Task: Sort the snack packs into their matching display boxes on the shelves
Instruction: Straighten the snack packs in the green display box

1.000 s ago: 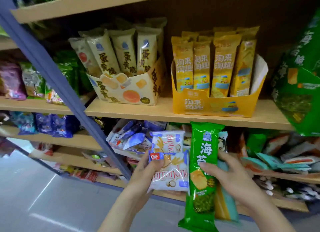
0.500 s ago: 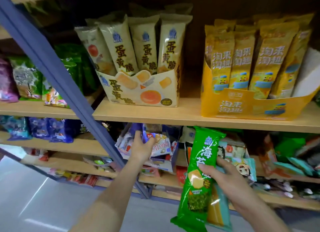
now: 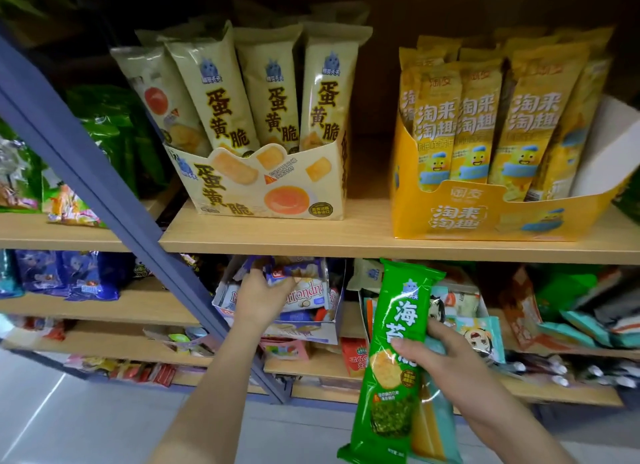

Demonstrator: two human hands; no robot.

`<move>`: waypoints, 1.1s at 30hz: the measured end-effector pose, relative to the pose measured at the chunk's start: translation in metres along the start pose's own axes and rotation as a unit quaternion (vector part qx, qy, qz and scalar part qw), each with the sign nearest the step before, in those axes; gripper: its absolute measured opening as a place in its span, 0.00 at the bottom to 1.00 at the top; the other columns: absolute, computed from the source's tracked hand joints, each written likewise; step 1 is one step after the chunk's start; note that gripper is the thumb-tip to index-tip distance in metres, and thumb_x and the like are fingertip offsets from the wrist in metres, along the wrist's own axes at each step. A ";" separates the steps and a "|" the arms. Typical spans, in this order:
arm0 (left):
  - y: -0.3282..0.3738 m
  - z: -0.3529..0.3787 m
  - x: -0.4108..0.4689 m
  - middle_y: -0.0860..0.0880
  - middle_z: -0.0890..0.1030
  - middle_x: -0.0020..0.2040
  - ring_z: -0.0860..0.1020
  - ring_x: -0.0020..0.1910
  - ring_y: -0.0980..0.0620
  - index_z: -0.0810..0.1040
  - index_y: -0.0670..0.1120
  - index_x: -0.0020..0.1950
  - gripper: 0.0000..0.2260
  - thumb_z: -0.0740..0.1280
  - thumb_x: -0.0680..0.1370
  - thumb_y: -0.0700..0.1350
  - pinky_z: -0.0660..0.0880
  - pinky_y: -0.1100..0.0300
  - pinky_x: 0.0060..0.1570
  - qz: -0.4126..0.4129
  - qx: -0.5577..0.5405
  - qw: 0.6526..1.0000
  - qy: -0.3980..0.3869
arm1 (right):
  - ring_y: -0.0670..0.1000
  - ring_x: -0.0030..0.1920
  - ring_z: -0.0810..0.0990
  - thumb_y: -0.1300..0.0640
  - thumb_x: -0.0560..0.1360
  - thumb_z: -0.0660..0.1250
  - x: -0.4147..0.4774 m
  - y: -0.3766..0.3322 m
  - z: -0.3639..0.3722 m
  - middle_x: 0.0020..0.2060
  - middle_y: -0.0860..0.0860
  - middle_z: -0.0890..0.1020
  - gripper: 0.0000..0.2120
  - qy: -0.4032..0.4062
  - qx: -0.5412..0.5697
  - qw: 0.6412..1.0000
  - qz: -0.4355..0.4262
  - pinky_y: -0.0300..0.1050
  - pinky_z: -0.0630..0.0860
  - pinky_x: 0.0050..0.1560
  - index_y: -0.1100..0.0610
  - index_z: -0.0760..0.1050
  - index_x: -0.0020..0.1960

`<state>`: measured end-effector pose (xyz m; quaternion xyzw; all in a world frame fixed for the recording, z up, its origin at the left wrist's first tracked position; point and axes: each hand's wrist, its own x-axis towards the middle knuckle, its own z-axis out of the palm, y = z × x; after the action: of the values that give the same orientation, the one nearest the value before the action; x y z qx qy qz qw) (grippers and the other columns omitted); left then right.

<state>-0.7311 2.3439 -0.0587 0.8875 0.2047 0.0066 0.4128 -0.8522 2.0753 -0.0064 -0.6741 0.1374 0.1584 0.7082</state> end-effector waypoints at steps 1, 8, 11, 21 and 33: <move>-0.003 0.001 -0.004 0.40 0.79 0.43 0.78 0.42 0.41 0.74 0.39 0.49 0.20 0.72 0.73 0.55 0.68 0.55 0.35 0.015 -0.001 1.000 0.001 | 0.39 0.47 0.84 0.53 0.71 0.75 0.001 0.001 0.001 0.48 0.39 0.85 0.13 0.000 -0.002 1.000 0.001 0.36 0.73 0.46 0.45 0.81 0.55; -0.013 -0.005 -0.016 0.35 0.78 0.42 0.77 0.43 0.37 0.77 0.35 0.52 0.15 0.70 0.78 0.48 0.73 0.44 0.42 0.115 -0.012 0.993 0.011 | 0.36 0.45 0.83 0.54 0.72 0.75 0.002 0.008 0.006 0.45 0.36 0.85 0.11 0.005 0.012 1.000 -0.013 0.36 0.72 0.45 0.45 0.81 0.53; -0.020 -0.020 -0.014 0.43 0.81 0.45 0.79 0.45 0.44 0.79 0.39 0.58 0.10 0.67 0.80 0.42 0.74 0.53 0.42 0.038 -0.143 0.987 0.057 | 0.34 0.42 0.82 0.56 0.72 0.75 0.002 0.012 0.011 0.43 0.35 0.85 0.10 0.015 0.022 0.999 -0.021 0.31 0.72 0.39 0.46 0.81 0.51; -0.037 -0.032 0.005 0.40 0.79 0.51 0.74 0.43 0.43 0.70 0.40 0.67 0.17 0.62 0.82 0.48 0.69 0.51 0.42 -0.141 -0.092 0.964 0.204 | 0.42 0.49 0.82 0.55 0.71 0.74 0.002 0.023 0.027 0.43 0.38 0.86 0.09 0.040 0.050 0.998 -0.018 0.38 0.72 0.44 0.48 0.82 0.51; 0.021 -0.026 -0.108 0.55 0.84 0.50 0.82 0.48 0.48 0.80 0.56 0.56 0.10 0.69 0.77 0.56 0.79 0.59 0.49 0.106 -0.168 0.962 -0.189 | 0.42 0.58 0.80 0.35 0.59 0.77 -0.004 0.022 0.031 0.53 0.40 0.84 0.25 0.014 -0.019 0.998 -0.062 0.46 0.74 0.62 0.41 0.82 0.54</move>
<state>-0.8268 2.3111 -0.0095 0.8070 0.0233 -0.0835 0.5842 -0.8656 2.1067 -0.0228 -0.6965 0.1021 0.1076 0.7020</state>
